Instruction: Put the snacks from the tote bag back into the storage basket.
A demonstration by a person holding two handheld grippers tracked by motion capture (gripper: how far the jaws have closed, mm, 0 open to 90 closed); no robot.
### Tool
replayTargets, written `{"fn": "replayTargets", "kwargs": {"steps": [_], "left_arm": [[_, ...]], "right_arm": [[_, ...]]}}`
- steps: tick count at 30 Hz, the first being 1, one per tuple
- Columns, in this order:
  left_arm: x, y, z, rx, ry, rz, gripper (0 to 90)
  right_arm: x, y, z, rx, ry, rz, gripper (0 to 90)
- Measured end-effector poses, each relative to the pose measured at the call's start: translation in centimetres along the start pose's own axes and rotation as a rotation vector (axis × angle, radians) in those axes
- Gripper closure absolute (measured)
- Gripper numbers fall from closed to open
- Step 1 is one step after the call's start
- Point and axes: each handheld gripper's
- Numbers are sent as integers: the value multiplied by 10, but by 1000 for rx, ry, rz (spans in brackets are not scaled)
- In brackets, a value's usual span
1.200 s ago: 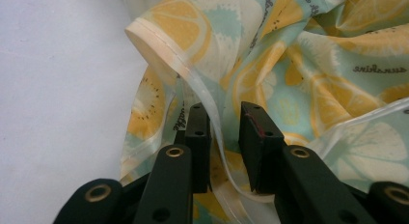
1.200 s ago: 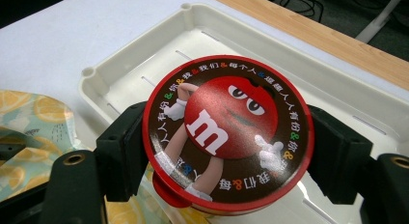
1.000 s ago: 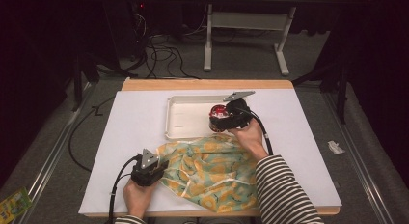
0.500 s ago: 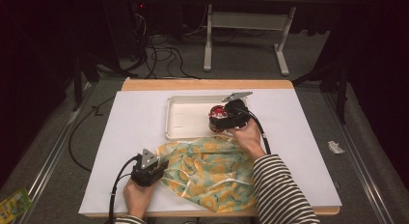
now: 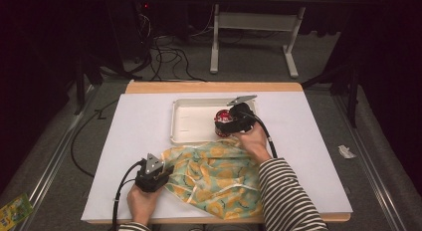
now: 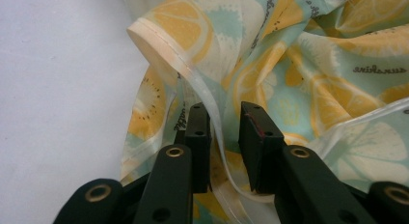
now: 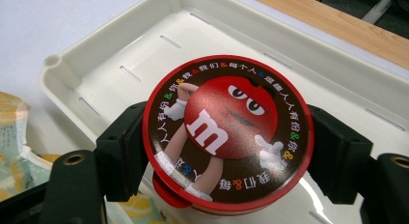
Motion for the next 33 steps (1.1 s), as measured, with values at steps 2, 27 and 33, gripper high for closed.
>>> {"fn": "replayTargets", "kwargs": {"steps": [2,27,33], "left_arm": [[0,0,0,1,1,1,743],[0,0,0,-1,-4,-3,743],[0,0,0,0,-3,-2,743]], "right_arm": [[0,0,1,-1,-1,5,258],[-3,2,14,-1,-32,16,257],[-3,2,18,4,-31,9,257]]}}
Point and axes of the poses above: each handheld gripper's, and its own axes: z roughly forward along the jaws, x roughly out of its top, y roughly to its right, and after that the axes turned 13 degrees about -x, right-handed
